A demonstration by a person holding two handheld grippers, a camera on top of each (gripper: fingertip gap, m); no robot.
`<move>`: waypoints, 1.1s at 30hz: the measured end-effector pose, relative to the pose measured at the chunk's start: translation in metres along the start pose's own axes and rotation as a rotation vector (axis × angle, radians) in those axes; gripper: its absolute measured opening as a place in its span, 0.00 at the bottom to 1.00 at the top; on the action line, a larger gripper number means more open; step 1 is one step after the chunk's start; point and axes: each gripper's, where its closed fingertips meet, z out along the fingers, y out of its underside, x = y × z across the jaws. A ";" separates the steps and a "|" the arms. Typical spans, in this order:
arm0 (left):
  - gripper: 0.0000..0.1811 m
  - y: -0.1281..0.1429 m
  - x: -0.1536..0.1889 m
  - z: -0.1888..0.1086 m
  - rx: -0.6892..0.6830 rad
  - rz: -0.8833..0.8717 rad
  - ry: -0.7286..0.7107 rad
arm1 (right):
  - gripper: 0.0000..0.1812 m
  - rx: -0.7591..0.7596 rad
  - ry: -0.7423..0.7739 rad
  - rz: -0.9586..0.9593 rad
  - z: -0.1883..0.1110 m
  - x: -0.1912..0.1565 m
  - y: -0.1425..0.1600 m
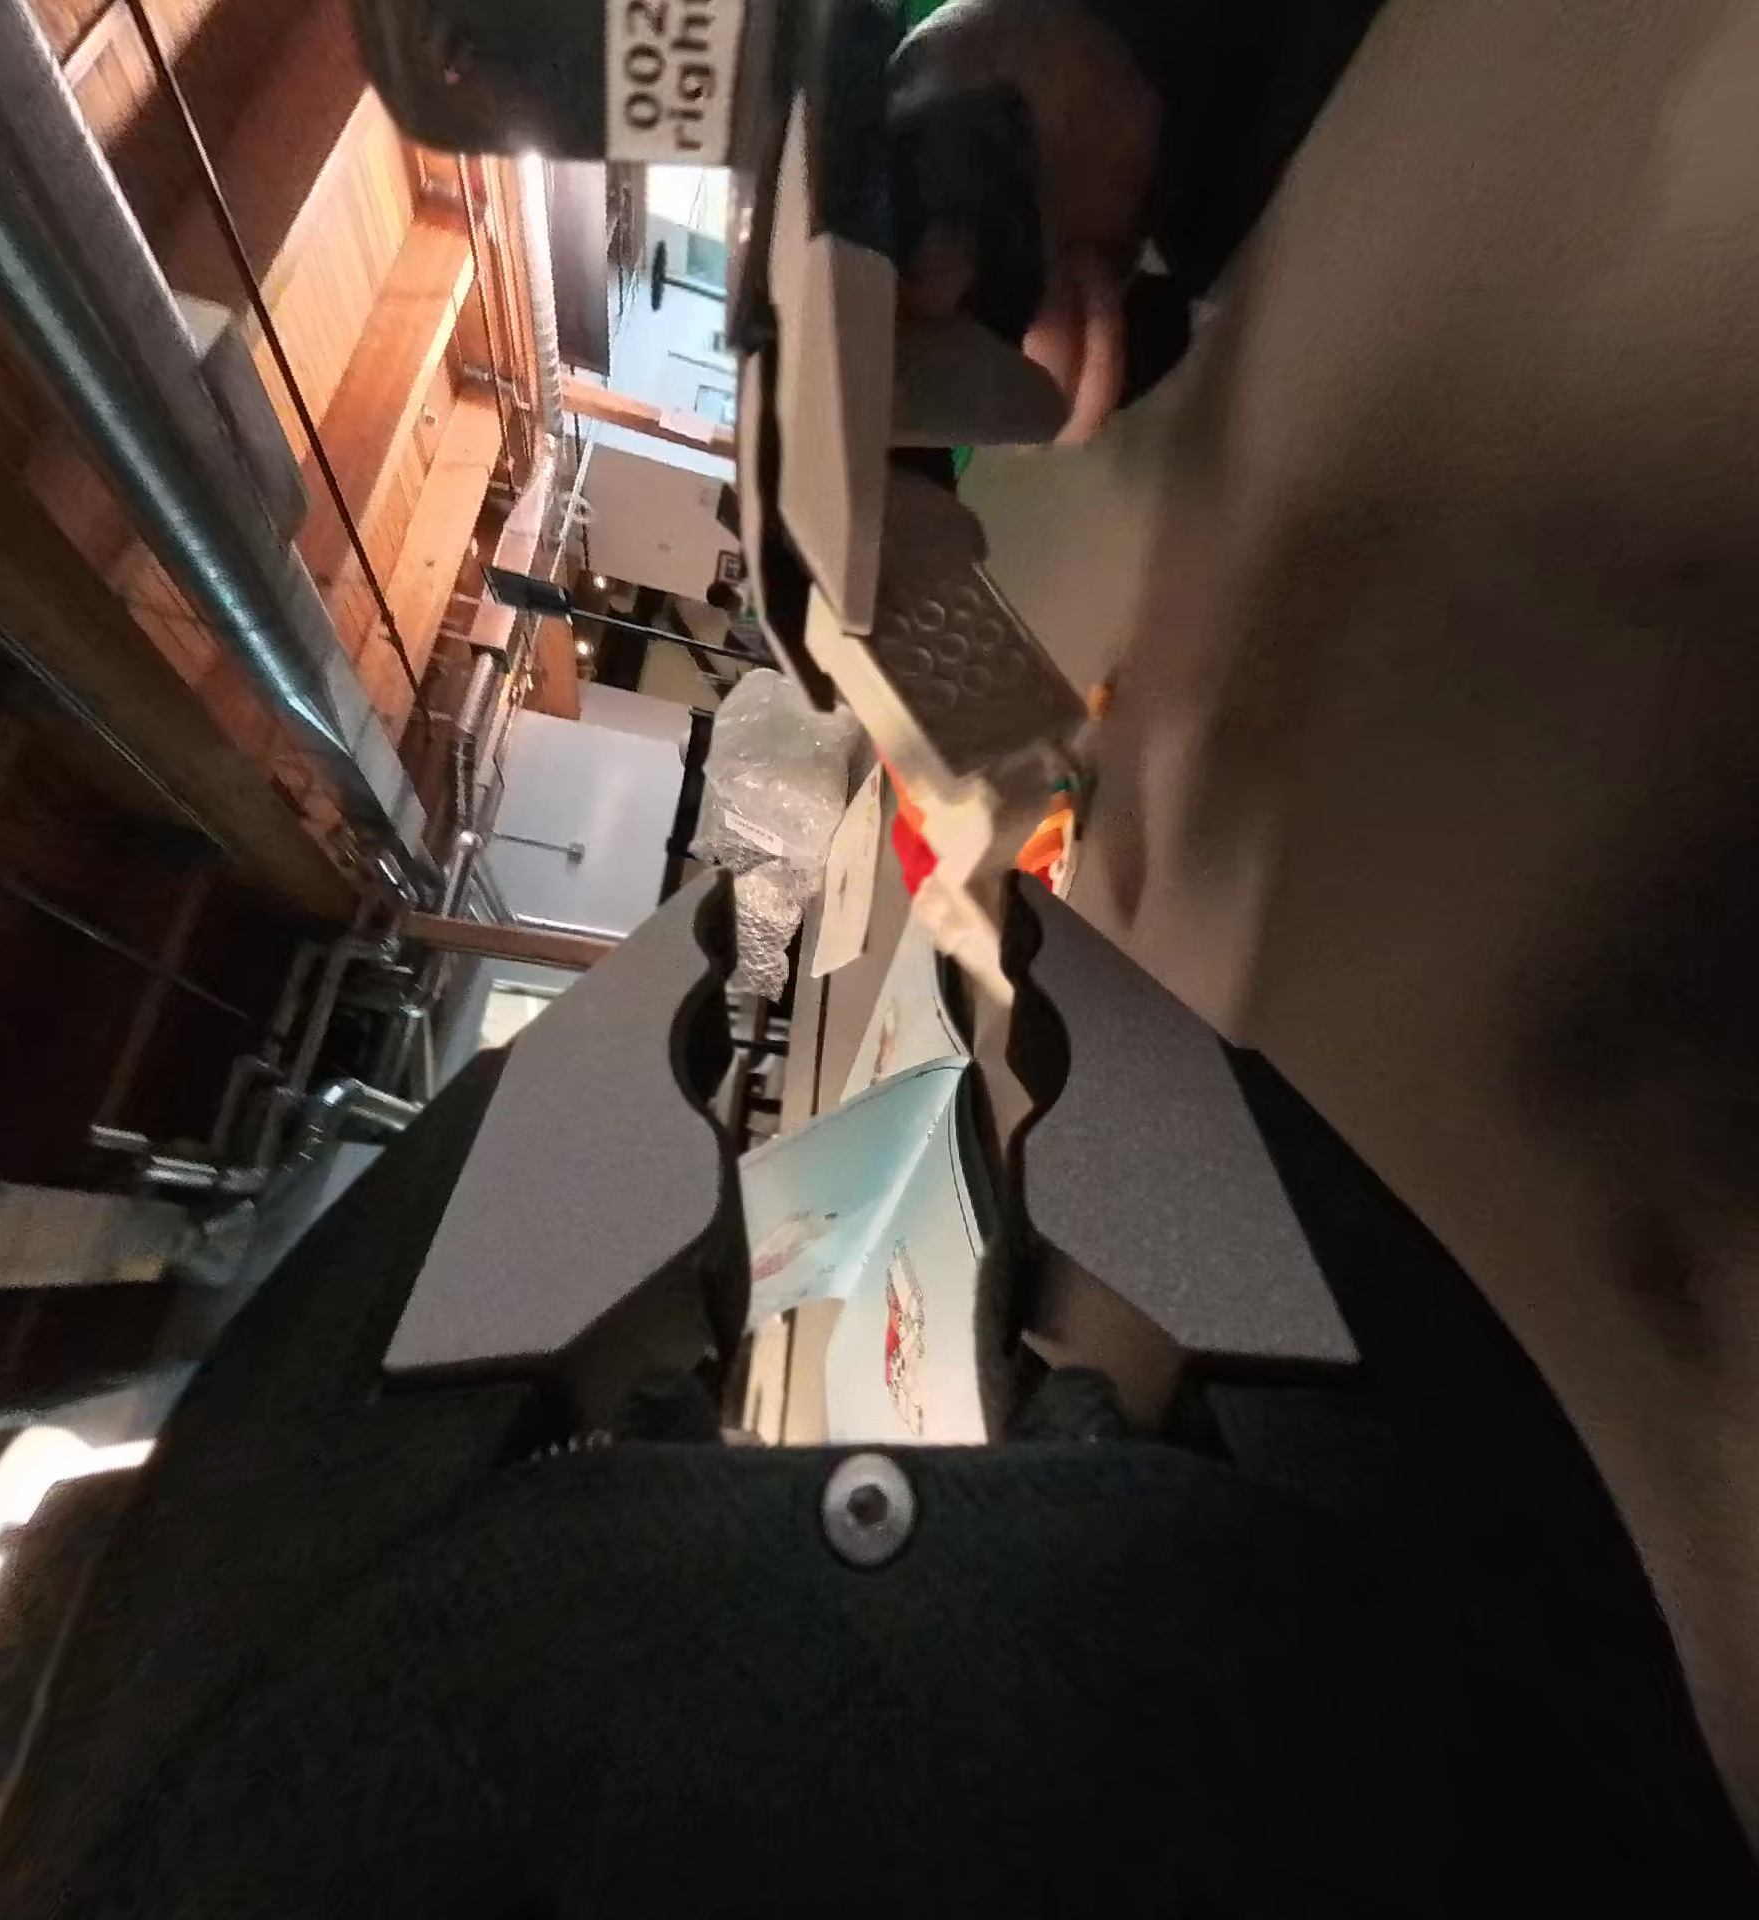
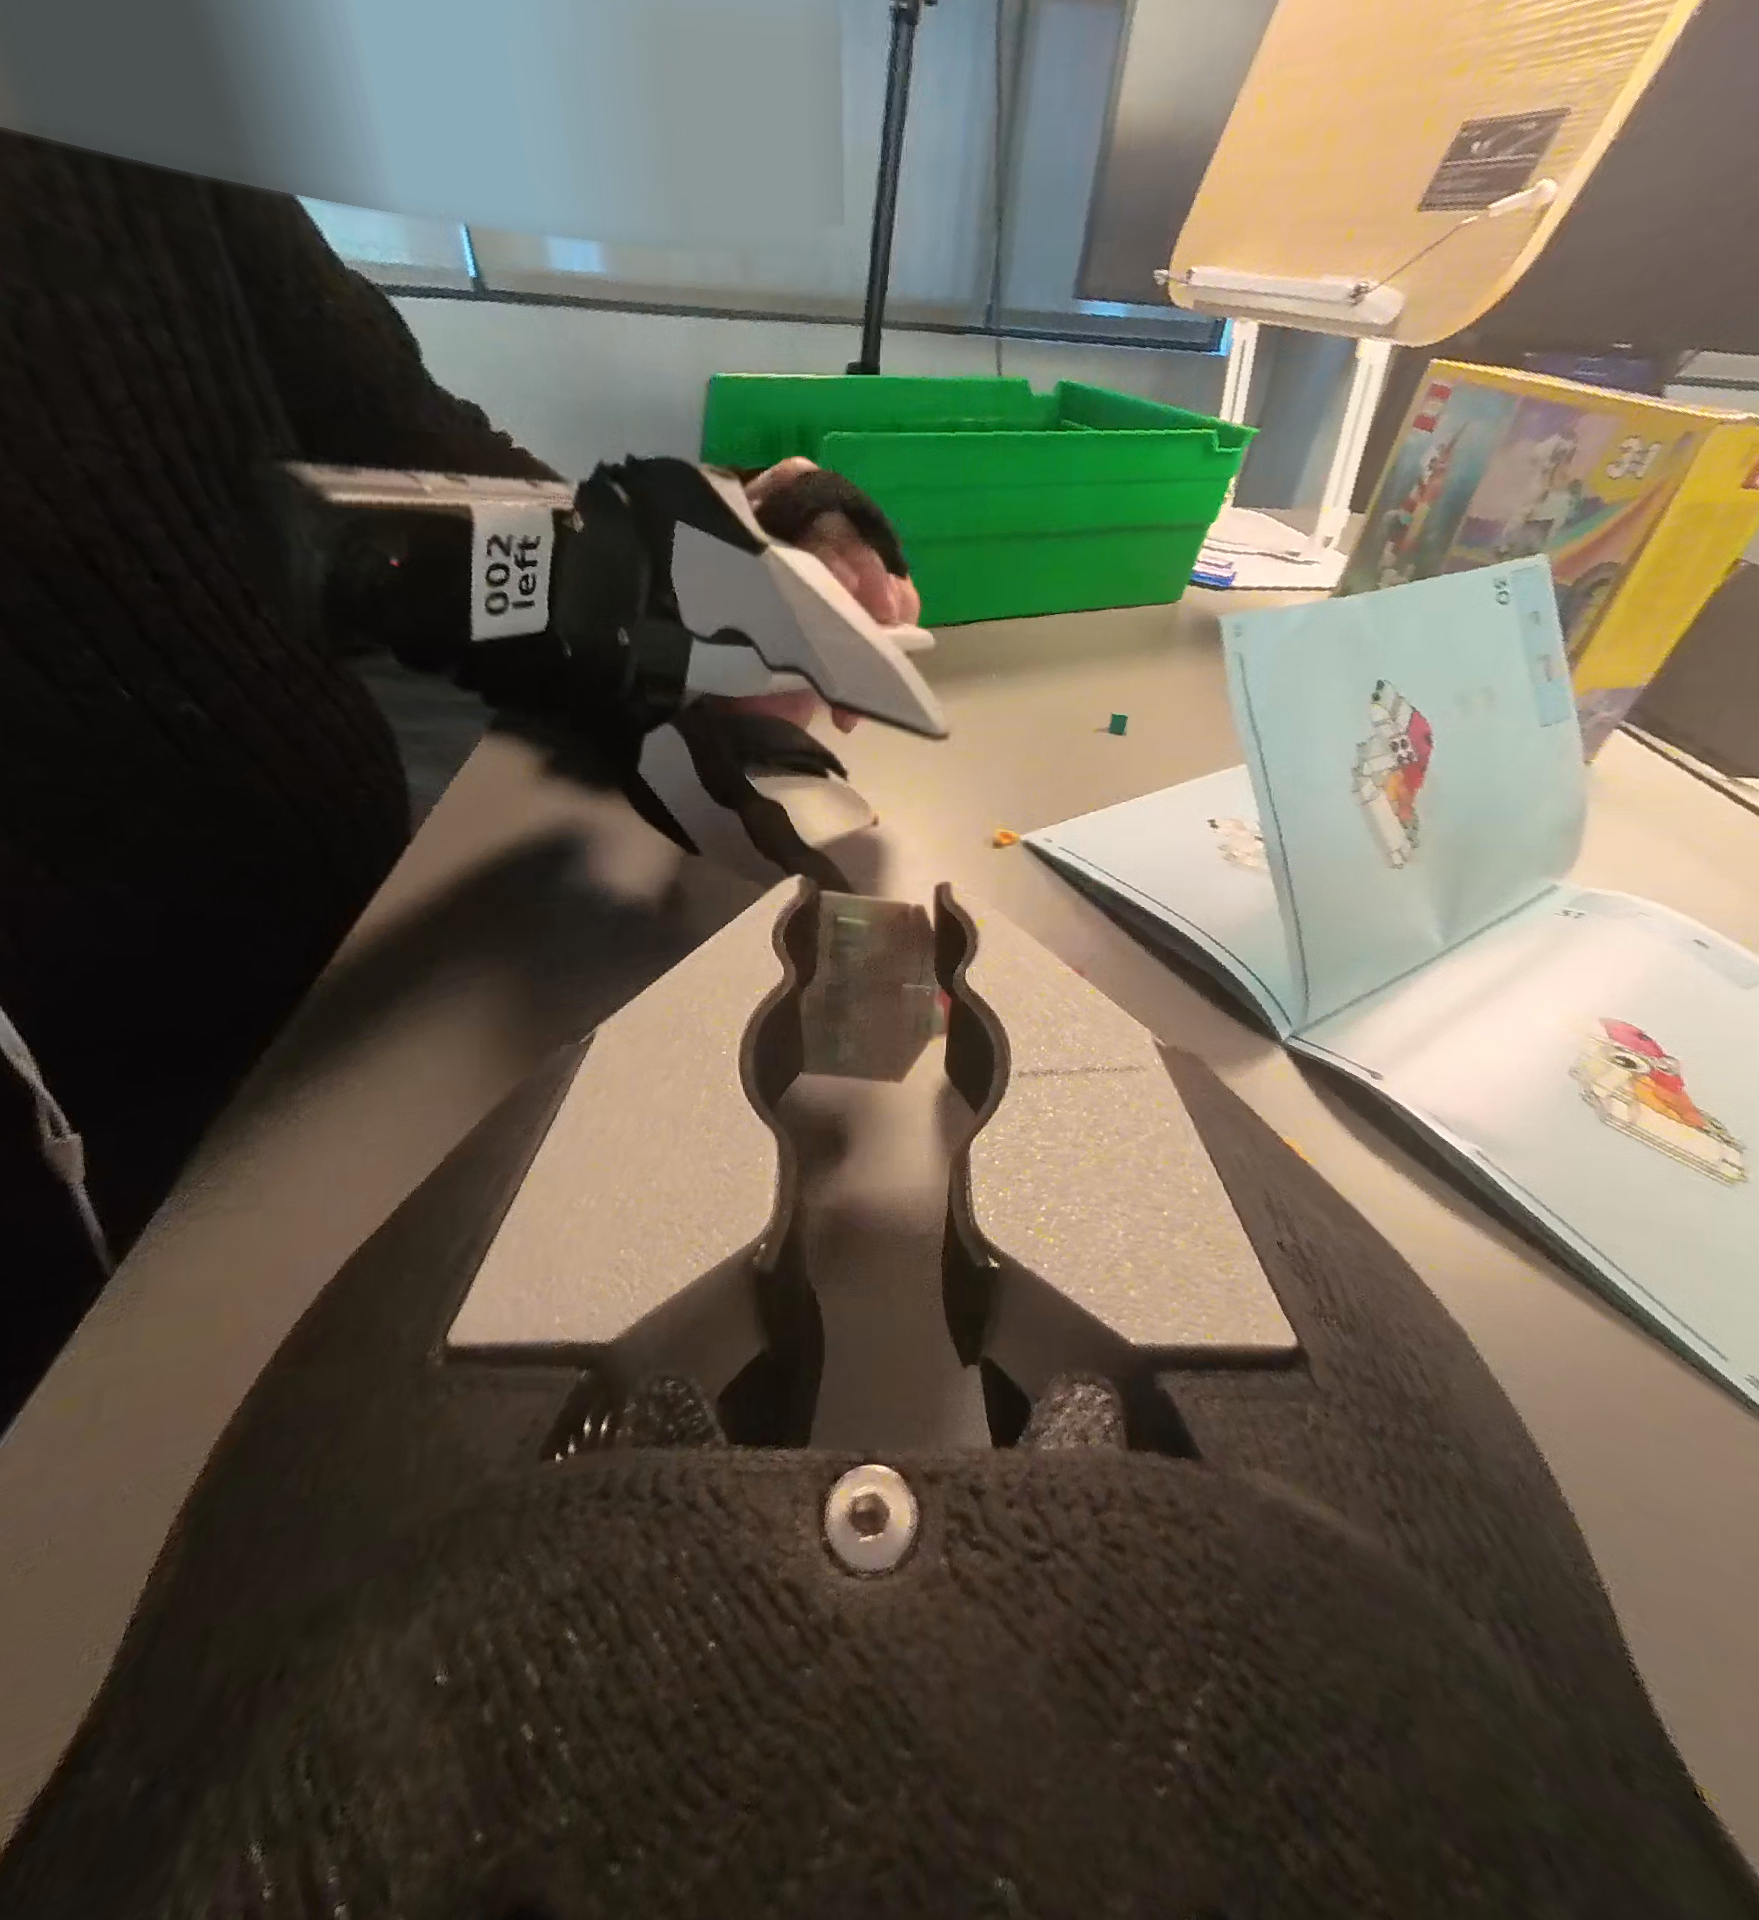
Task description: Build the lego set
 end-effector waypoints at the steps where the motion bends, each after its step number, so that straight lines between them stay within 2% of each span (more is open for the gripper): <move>1: 0.27 -0.001 0.004 0.000 0.001 0.030 0.009 | 0.11 -0.006 -0.001 -0.005 0.001 -0.001 0.001; 6: 0.26 -0.003 0.026 0.002 0.005 0.032 0.121 | 0.11 -0.055 -0.007 0.008 -0.002 0.000 0.008; 10: 0.25 0.000 0.022 0.003 -0.006 -0.024 0.115 | 0.11 -0.147 -0.024 0.020 -0.008 0.001 0.021; 15: 0.24 0.000 0.024 0.004 -0.010 -0.040 0.126 | 0.10 -0.353 -0.006 -0.027 -0.016 0.004 0.054; 18: 0.24 0.000 0.028 0.004 -0.014 -0.032 0.139 | 0.10 -0.362 0.000 -0.028 -0.016 0.005 0.055; 22: 0.24 0.001 0.030 0.005 -0.024 -0.028 0.151 | 0.22 -0.374 0.012 0.010 -0.014 0.006 0.057; 25: 0.23 0.000 0.031 0.006 -0.023 -0.033 0.155 | 0.28 -0.418 0.017 0.037 -0.009 0.006 0.063; 33: 0.25 -0.008 0.038 0.005 0.011 -0.027 0.189 | 0.26 -0.532 0.072 0.033 0.002 0.012 0.079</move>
